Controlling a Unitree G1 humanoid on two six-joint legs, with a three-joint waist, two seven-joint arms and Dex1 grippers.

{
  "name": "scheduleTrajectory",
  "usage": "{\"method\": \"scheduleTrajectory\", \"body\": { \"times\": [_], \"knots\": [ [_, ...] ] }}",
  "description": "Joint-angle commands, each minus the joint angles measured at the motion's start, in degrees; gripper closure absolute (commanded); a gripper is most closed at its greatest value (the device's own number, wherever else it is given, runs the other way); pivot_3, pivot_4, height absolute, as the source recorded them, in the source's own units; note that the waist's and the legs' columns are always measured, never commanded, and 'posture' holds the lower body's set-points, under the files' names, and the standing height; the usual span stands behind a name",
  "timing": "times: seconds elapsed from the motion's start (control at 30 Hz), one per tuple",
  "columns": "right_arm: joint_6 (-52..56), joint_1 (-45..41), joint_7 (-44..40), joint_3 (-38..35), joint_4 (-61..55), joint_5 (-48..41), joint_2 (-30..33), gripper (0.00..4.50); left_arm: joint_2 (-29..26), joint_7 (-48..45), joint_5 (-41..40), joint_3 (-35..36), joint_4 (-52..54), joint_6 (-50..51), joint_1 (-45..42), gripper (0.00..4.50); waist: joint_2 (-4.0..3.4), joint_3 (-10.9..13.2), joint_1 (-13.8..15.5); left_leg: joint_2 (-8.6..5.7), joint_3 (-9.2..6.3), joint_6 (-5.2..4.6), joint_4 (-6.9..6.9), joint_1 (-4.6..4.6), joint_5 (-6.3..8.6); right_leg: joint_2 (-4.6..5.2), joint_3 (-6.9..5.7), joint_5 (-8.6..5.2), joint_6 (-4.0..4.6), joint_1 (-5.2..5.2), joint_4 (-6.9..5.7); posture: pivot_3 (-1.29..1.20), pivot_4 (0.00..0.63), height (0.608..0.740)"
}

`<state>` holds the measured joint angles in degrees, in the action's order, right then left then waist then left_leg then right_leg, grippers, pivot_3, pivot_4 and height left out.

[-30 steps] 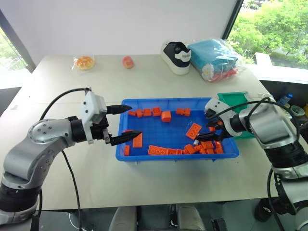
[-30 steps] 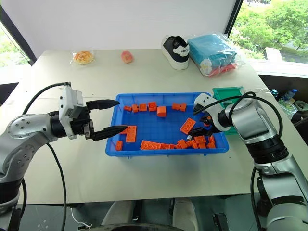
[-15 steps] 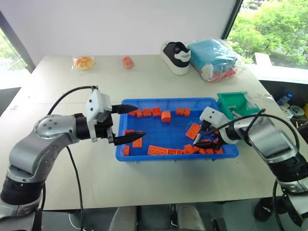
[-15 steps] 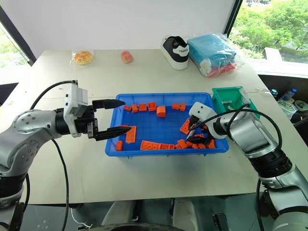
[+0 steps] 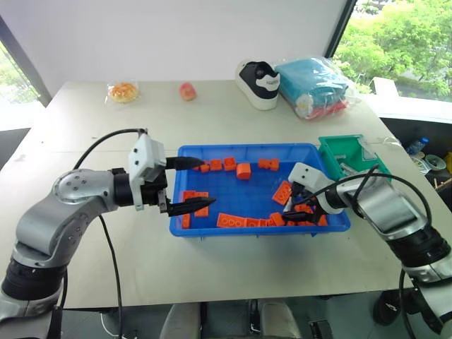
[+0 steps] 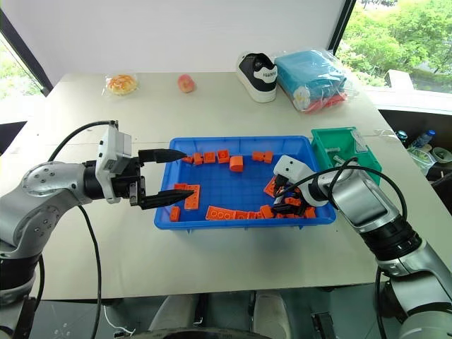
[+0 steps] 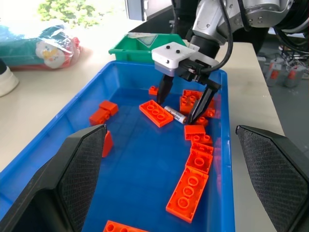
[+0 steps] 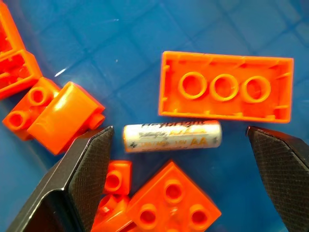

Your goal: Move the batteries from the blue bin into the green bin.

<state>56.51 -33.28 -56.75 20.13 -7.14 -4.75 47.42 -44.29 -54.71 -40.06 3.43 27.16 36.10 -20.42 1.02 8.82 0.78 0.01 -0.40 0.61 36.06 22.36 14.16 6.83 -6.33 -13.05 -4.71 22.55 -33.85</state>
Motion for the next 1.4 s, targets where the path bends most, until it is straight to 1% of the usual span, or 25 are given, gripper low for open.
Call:
{"method": "scheduleTrajectory", "body": {
  "times": [0.03,0.1,0.23,0.33,0.47,0.57,0.63,0.73,0.87,0.93,1.0,1.07,1.1,1.23,1.3,1.4],
  "knots": [
    [-1.4,-1.0,0.8,-0.3,0.9,0.3,-0.3,1.35,-0.1,0.0,-0.2,1.0,0.6,-0.7,-0.8,0.0,-0.01,0.0,0.0,0.0,-0.01,0.0,0.0,0.0,0.0,0.0,0.0,0.0,0.0,0.0,0.0,0.0,0.15,0.707],
    [-1.2,-0.9,0.8,-0.6,0.1,0.2,0.1,2.27,-0.2,0.0,-0.2,1.1,0.5,-0.8,-0.7,0.0,0.01,0.0,0.0,0.0,-0.01,0.0,0.0,0.0,0.0,0.0,0.0,0.0,0.0,-0.01,0.0,0.0,0.15,0.707],
    [1.6,-1.2,0.4,-4.0,-4.7,-2.1,1.8,2.27,-0.3,-0.3,0.1,1.3,0.2,-1.4,-0.2,0.0,-0.03,0.0,0.1,0.0,-0.01,0.0,0.0,0.0,0.0,0.0,0.0,0.0,0.0,0.0,0.0,0.0,0.15,0.707],
    [5.2,-3.0,1.0,-8.9,-8.0,-4.8,2.8,2.27,-0.4,-0.6,0.3,1.6,0.1,-1.9,0.5,0.0,-0.06,0.0,0.0,0.0,0.0,0.0,-0.01,0.02,0.0,0.01,0.0,0.0,0.0,0.03,0.0,0.0,0.15,0.707],
    [9.2,-6.5,2.9,-15.6,-8.4,-6.9,4.9,2.27,-0.5,-1.0,0.8,2.1,-0.5,-2.7,1.8,0.0,-0.07,0.0,0.1,0.01,0.01,0.01,-0.03,0.02,0.01,0.01,0.0,0.0,0.01,0.07,0.01,0.0,0.15,0.707],
    [9.1,-8.2,5.2,-18.7,-4.7,-6.4,6.8,2.27,-0.7,-1.5,1.0,2.1,-1.4,-3.2,2.6,0.0,-0.04,0.0,0.2,0.02,-0.03,0.03,-0.05,0.02,0.02,0.0,-0.05,0.0,0.01,0.22,0.16,0.0,0.15,0.707],
    [8.1,-7.8,6.7,-19.7,-1.2,-5.7,7.7,2.27,-0.9,-2.3,1.0,1.8,-1.7,-3.4,2.9,0.0,-0.03,0.0,0.1,0.03,-0.01,0.09,-0.08,0.02,0.07,0.01,-0.06,0.0,0.01,0.18,0.33,0.0,0.15,0.707],
    [2.0,-4.6,7.3,-19.1,2.6,-3.9,10.1,2.27,-1.0,-3.0,1.2,1.6,-2.1,-3.5,2.7,0.0,-0.04,0.0,0.1,0.02,0.04,0.0,-0.09,0.07,0.06,0.02,-0.06,0.01,0.01,0.15,0.48,0.0,0.15,0.707],
    [-1.2,-3.6,10.5,-20.2,8.8,-2.4,10.3,2.27,-1.1,-3.5,1.5,1.4,-2.9,-3.5,1.7,0.0,-0.1,0.1,0.0,0.0,0.12,-0.12,-0.09,0.09,0.08,0.04,-0.03,0.07,0.06,-0.04,0.46,0.0,0.15,0.707],
    [-5.0,-3.1,13.0,-20.2,11.6,-0.6,10.3,2.27,-1.2,-3.6,1.5,1.4,-3.3,-3.5,1.3,0.0,-0.14,0.1,-0.1,0.01,0.12,-0.13,-0.08,0.07,0.07,0.03,-0.03,0.08,0.07,-0.02,0.39,0.0,0.15,0.707],
    [-11.2,-1.8,14.5,-19.5,13.7,1.7,11.0,1.22,-1.2,-3.6,1.7,1.3,-3.4,-3.5,0.8,0.0,-0.14,0.1,-0.1,0.02,0.14,-0.13,-0.09,0.07,0.07,-0.01,-0.04,0.05,0.03,-0.01,0.38,0.0,0.15,0.707],
    [-13.1,-1.3,14.5,-19.5,14.4,2.0,10.9,0.28,-1.1,-3.6,1.9,1.2,-3.5,-3.4,0.5,0.0,-0.15,0.1,-0.1,0.03,0.15,-0.13,-0.09,0.06,0.08,-0.01,-0.04,0.04,0.02,-0.02,0.39,0.0,0.15,0.707],
    [-13.7,-1.2,14.3,-19.4,14.4,2.1,10.8,0.04,-1.1,-3.6,1.9,1.2,-3.4,-3.3,0.4,0.0,-0.16,0.1,-0.1,0.03,0.15,-0.13,-0.09,0.06,0.07,-0.01,-0.04,0.03,0.01,-0.03,0.39,0.0,0.15,0.707],
    [-16.7,-1.9,12.9,-19.7,14.4,1.7,10.4,0.04,-1.2,-3.4,1.8,1.3,-3.2,-3.1,0.4,0.0,-0.17,0.1,-0.1,0.04,0.13,-0.13,-0.09,0.06,0.07,-0.01,-0.04,0.03,0.01,-0.03,0.39,0.0,0.15,0.707],
    [-19.5,-2.2,10.6,-21.3,13.9,-0.3,10.2,0.04,-1.3,-3.4,1.8,1.4,-3.0,-3.0,0.5,0.0,-0.17,0.1,0.0,0.04,0.12,-0.13,-0.08,0.06,0.07,-0.01,-0.04,0.04,0.01,-0.03,0.39,0.0,0.15,0.707],
    [-24.4,-2.0,4.2,-25.5,11.4,-6.2,10.9,0.04,-1.9,-3.2,1.3,2.4,-2.8,-2.4,0.9,0.0,-0.21,0.1,0.0,0.04,0.12,-0.13,-0.07,0.06,0.07,-0.01,-0.04,0.04,0.01,-0.05,0.4,0.0,0.15,0.707]
  ]
}}
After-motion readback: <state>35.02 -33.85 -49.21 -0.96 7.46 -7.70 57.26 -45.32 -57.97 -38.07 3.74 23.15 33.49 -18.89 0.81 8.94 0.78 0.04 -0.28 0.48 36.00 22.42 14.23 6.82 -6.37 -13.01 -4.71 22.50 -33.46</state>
